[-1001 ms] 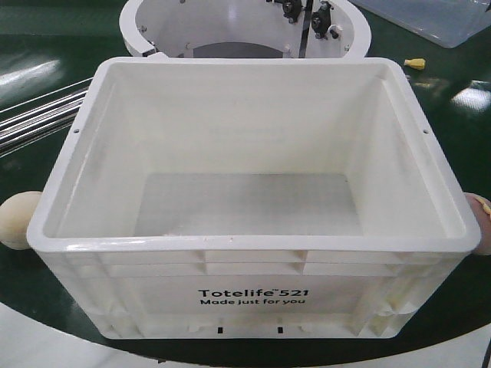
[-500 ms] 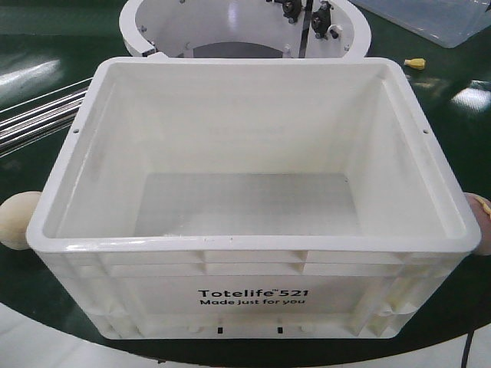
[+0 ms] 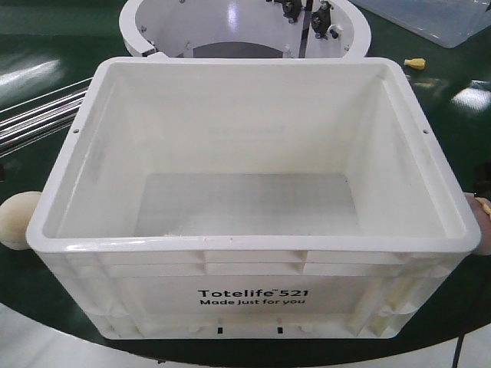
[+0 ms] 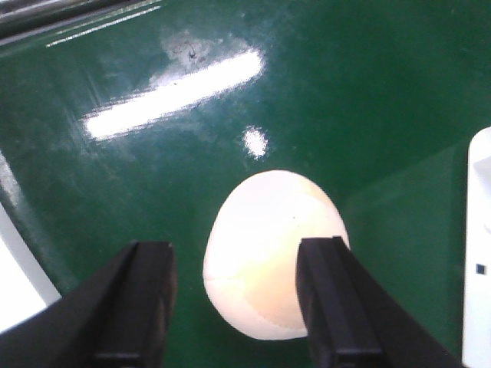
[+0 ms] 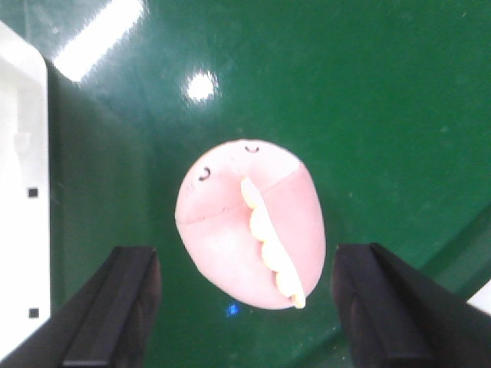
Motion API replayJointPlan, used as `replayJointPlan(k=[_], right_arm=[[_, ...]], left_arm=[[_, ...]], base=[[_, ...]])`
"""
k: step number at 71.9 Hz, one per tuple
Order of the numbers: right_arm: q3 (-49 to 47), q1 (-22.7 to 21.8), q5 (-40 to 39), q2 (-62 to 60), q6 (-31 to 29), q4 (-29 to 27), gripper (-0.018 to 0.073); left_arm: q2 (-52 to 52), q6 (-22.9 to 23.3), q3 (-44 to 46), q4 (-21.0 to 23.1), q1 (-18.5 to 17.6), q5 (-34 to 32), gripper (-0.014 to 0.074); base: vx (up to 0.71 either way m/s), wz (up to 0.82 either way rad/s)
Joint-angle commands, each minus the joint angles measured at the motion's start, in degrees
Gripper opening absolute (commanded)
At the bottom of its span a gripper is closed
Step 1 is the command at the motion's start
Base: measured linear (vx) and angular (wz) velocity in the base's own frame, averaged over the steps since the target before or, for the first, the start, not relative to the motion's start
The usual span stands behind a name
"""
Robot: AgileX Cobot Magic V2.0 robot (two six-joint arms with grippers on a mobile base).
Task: Place moving items into box and shelve
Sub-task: 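Grasp the cream plush with left gripper, pink plush with right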
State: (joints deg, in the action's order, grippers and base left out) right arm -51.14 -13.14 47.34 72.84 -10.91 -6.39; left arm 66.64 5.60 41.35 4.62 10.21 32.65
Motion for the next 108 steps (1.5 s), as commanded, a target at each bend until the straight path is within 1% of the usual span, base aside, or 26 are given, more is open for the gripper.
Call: replayJointPlan(k=[1,12,19,29,46,54,62,69,75,79,80,82,83,87,90,95,104,108], right_arm=[[-1.91,0.0,-1.59,0.02,-0.72,-0.51,0.0519],[-1.91,0.0,-1.79,3.08,-0.95,-0.06,0.0519],[-1.91,0.0,-2.5,4.34,-0.95,0.05,0.0519],[-1.91,0.0,-4.37,6.09,-0.95,-0.15,0.0519],[-1.91,0.0,-4.21,10.55,-1.66,-0.22,0.0519],[-1.91,0.0,-4.15,13.12,-2.06,-0.29,0.0519],[-1.91,0.0,-4.29,15.5,-2.06,-0.29,0.0505],[-1.91,0.0,-4.63,17.28,-2.06,-0.29,0.0456],[-1.91,0.0,-4.81,18.41,-2.01,-0.29,0.0399],[-1.91,0.0,-5.07,19.08,-1.96,-0.29,0.0353],[-1.91,0.0,-5.18,19.22,-1.96,-0.29,0.034],[-1.91,0.0,-5.39,19.55,-1.96,-0.29,0.0311],[-1.91,0.0,-5.39,19.56,-1.8,-0.29,0.0304],[-1.91,0.0,-5.57,19.89,-1.02,-0.29,0.0249],[-1.91,0.0,-5.63,20.03,-0.64,-0.24,0.0207],[-1.91,0.0,-5.42,20.03,-0.44,-0.08,0.0118],[-1.91,0.0,-5.41,19.58,-0.15,-0.08,-0.0016],[-1.91,0.0,-5.56,19.05,0.76,-0.08,-0.0014]], left_arm=[[0.11,-0.43,1.98,0.66,-0.13,-3.15,0.047],[2.94,-0.65,1.98,0.9,-0.13,-3.53,0.047],[4.94,-1.39,1.98,1.92,-0.13,-4.02,0.047],[8.51,-5.6,1.98,4.04,-0.13,-6.68,0.047],[14.84,-9.77,1.98,9.53,-0.13,-4.78,0.047],[17.01,-10.61,1.98,9.73,-0.13,-4.64,0.0469],[18.55,-10.86,1.98,9.73,-0.13,-4.4,0.0437],[19.35,-11.45,1.98,9.73,-0.13,-4.76,0.0373],[19.84,-11.56,1.98,9.86,-0.13,-5.4,0.0283],[20.04,-11.56,1.98,10.6,-0.13,-5.76,0.0211],[20.04,-11.56,1.98,10.91,-0.13,-5.9,0.0178],[20.04,-11.56,1.98,11.38,-0.13,-5.9,0.0155],[20.04,-11.56,1.98,11.67,-0.13,-5.9,0.0121],[20.04,-11.63,1.98,12.84,-0.13,-5.95,0.0039],[20.04,-11.71,1.98,13.12,-0.13,-6.02,-0.0008],[20.04,-11.7,1.98,13.14,-0.13,-5.93,-0.0008],[19.61,-11.7,1.98,13.08,-0.13,-5.93,-0.0008],[19.27,-11.64,1.98,13.08,-0.13,-6.0,-0.0007]], base=[[0.0,0.0],[0.0,0.0],[0.0,0.0],[0.0,0.0],[0.0,0.0],[0.0,0.0],[0.0,0.0],[0.0,0.0],[0.0,0.0],[0.0,0.0],[0.0,0.0],[0.0,0.0],[0.0,0.0],[0.0,0.0],[0.0,0.0],[0.0,0.0],[0.0,0.0],[0.0,0.0]])
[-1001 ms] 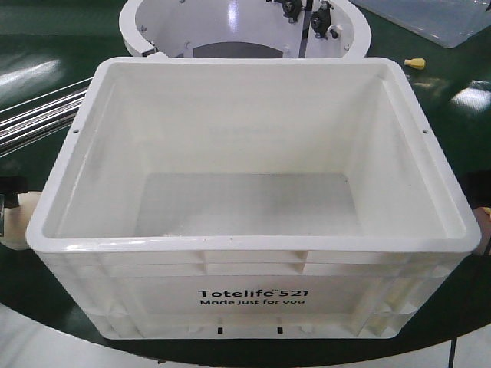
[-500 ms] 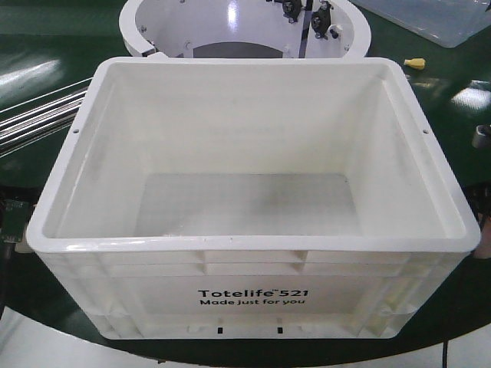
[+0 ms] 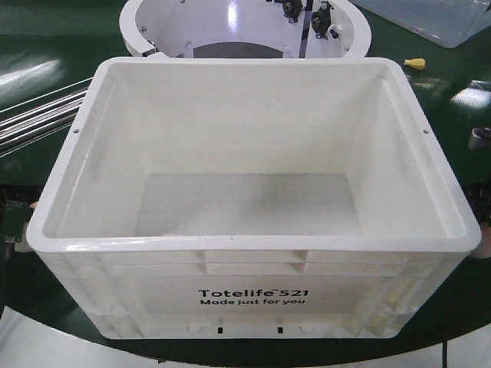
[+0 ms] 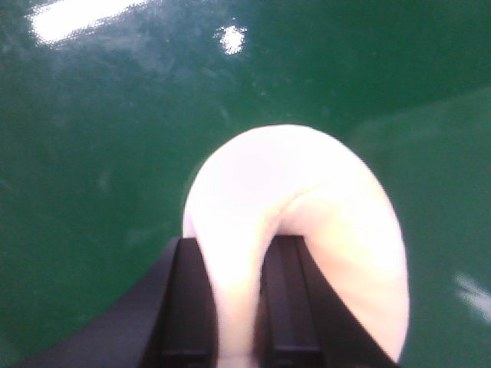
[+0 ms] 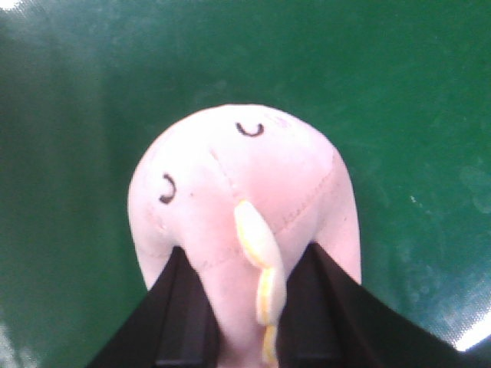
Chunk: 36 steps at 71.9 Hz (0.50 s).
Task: Place moving items into box and shelve
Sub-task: 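Grasp the cream plush with left gripper, pink plush with right, then lift both plush toys and carry them over the white tote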
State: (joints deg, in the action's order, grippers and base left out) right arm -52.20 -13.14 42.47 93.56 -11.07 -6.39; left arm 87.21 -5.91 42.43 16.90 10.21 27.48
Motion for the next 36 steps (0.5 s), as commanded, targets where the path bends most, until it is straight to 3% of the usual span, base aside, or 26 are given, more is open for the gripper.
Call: replayJointPlan(k=[1,36], right_arm=[[-0.86,0.0,-0.77,-1.79,1.17,-0.08,-0.0013],[-0.86,-0.06,-7.22,-18.29,1.65,0.61,-0.0006]], left_arm=[[-1.45,-0.14,0.91,0.79,-0.13,-0.83,-0.0008],[-16.51,1.62,0.91,0.74,-0.13,-6.79,-0.0006]], base=[[0.0,0.0],[0.0,0.0]])
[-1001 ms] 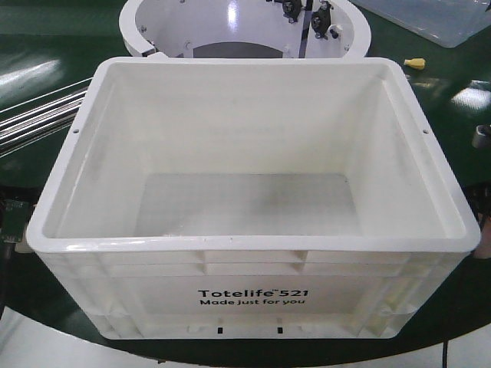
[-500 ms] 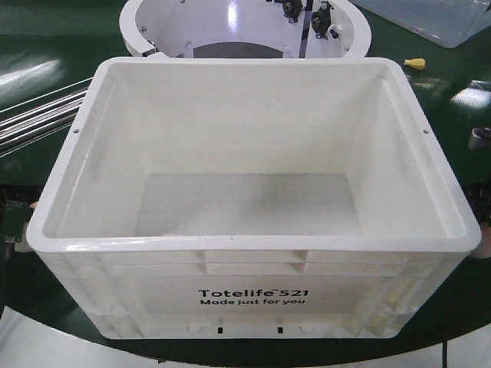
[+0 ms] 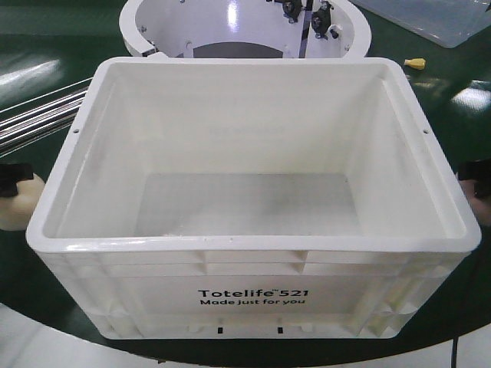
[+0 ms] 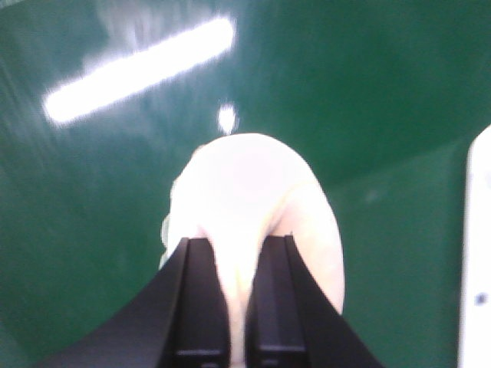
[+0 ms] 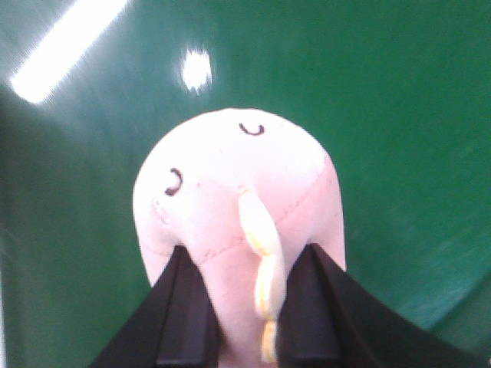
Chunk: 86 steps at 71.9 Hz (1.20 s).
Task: Place moving items into box and shelve
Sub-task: 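Lift both plush toys and carry them over the white tote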
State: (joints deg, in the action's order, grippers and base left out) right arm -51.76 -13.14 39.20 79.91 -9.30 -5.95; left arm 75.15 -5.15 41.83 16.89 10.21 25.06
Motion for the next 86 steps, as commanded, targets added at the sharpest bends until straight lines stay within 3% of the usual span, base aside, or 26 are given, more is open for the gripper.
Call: replayJointPlan(k=[1,14,23,34,42,52,60,71,86], right_arm=[[-1.29,-0.06,-4.41,-5.7,-0.12,0.18,-0.0006],[-1.29,0.0,-8.87,-14.37,-1.42,-1.18,-0.0006],[-1.29,0.0,-11.91,-20.56,-5.36,-5.17,-0.0006],[-1.29,2.9,-11.91,-26.25,-18.18,-14.95,-0.0006],[-1.29,9.15,-11.71,-28.43,-26.75,-26.02,-0.0006],[-1.29,17.87,-13.62,-28.34,-31.32,-35.44,-0.0006],[-1.29,24.96,-14.03,-26.39,-32.28,-35.75,-0.0006],[-1.29,32.62,-14.69,-22.23,-32.28,-34.67,-0.0006],[-1.29,34.36,-14.86,-19.26,-32.05,-34.52,0.0007]], left_arm=[[-5.08,0.86,1.51,0.75,-0.13,-4.53,-0.0006],[-12.7,0.81,2.79,0.75,-0.13,-5.17,-0.0006],[-17.6,0.81,6.68,1.47,-0.13,-5.33,-0.0006],[-20.3,-1.55,14.76,9.48,-0.66,-2.74,-0.0006],[-19.46,-9.21,21.55,17.51,-2.96,2.89,-0.0006],[-17.82,-15.72,25.67,27.02,-5.65,8.51,-0.0006],[-16.33,-17.97,25.79,31.6,-8.17,13.32,-0.0006],[-12.98,-18.86,25.79,31.93,-12.67,19.83,-0.0006],[-7.95,-20.46,25.79,31.95,-17.16,21.95,0.0022]], base=[[0.0,0.0],[0.0,0.0],[0.0,0.0],[0.0,0.0],[0.0,0.0],[0.0,0.0],[0.0,0.0],[0.0,0.0],[0.0,0.0]])
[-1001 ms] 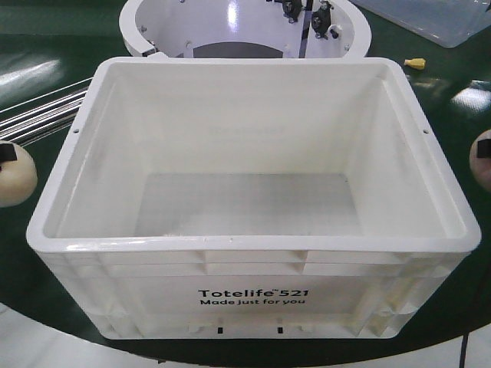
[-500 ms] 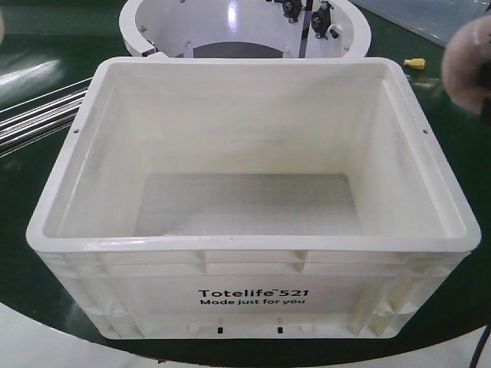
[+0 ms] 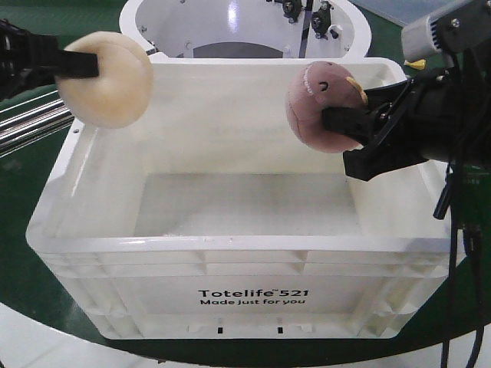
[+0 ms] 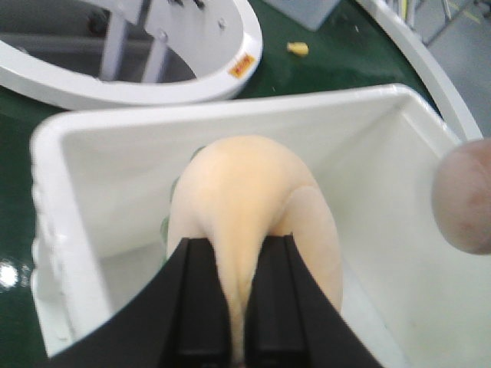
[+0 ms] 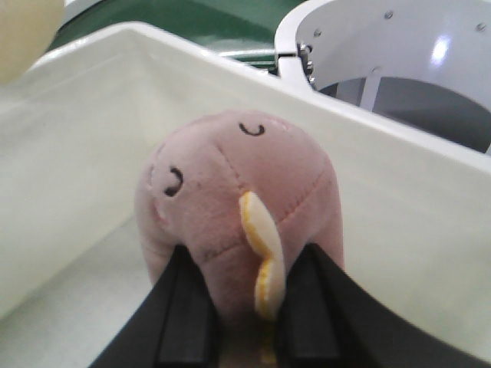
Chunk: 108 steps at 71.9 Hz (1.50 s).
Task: Place moving items into box and shelve
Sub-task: 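Lift both plush toys and carry them over the white tote, then open both grippers to drop the plush toys into the tote, then move both grippers to the tote's side rims and grip them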
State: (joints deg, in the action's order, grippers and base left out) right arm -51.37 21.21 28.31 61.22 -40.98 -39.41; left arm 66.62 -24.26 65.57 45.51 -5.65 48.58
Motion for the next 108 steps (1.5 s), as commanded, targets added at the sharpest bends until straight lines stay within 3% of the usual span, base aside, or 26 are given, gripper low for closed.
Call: replayJointPlan(k=[1,13,22,33,41,51,66,74,80,86,93,100,108], right_arm=[[-1.69,0.0,-3.97,-0.54,-0.38,-1.07,0.0013],[-1.69,0.0,-3.91,-0.55,-0.38,-0.67,0.0124],[-1.69,0.0,-3.64,-0.48,-0.38,1.58,0.0316],[-1.69,0.0,-3.67,0.61,0.66,3.31,0.0571],[-1.69,0.0,-3.01,1.82,2.77,3.44,0.0681],[-1.69,0.0,-4.96,2.3,3.63,3.44,0.0697],[-1.69,-0.2,-12.82,-1.29,6.02,3.44,0.0628],[-1.69,-0.2,-13.71,-3.24,7.11,3.55,0.0599],[-1.69,-0.43,-14.95,-4.53,9.29,5.71,0.0596],[-2.06,-3.82,-13.24,-5.36,14.69,8.7,0.0595],[-3.82,-11.42,-6.14,-5.48,21.51,14.43,0.0595],[-5.21,-17.33,0.76,-5.05,22.17,18.59,0.0595],[-5.27,-20.64,6.63,-3.95,22.12,17.23,0.0595]], left_arm=[[0.79,-1.45,2.04,3.32,-1.54,-1.28,0.0025],[6.07,-1.69,2.04,3.59,-4.1,2.32,0.0157],[7.49,-0.9,2.04,7.15,-5.63,2.3,0.0311],[7.94,-2.71,2.04,7.11,-6.6,1.18,0.0505],[7.94,-2.71,2.04,7.02,-6.6,0.01,0.0589],[7.94,-2.64,2.18,6.14,-6.6,-1.82,0.0601],[6.7,-0.77,5.73,5.48,-6.43,-5.17,0.054],[6.11,3.54,9.92,0.38,-6.43,-4.82,0.0524],[5.6,8.55,13.34,-8.18,-6.43,-3.52,0.0524],[4.95,14.72,15.96,-18.51,-6.43,-1.99,0.0524],[4.6,19.31,17.71,-26.45,-6.43,0.74,0.0524],[4.42,22.48,17.58,-29.22,-6.43,3.59,0.0524],[5.65,24.26,17.53,-30.5,-6.43,8.44,0.0524]], base=[[0.0,0.0],[0.0,0.0],[0.0,0.0],[0.0,0.0],[0.0,0.0],[0.0,0.0],[0.0,0.0],[0.0,0.0],[0.0,0.0],[0.0,0.0],[0.0,0.0],[0.0,0.0],[0.0,0.0]])
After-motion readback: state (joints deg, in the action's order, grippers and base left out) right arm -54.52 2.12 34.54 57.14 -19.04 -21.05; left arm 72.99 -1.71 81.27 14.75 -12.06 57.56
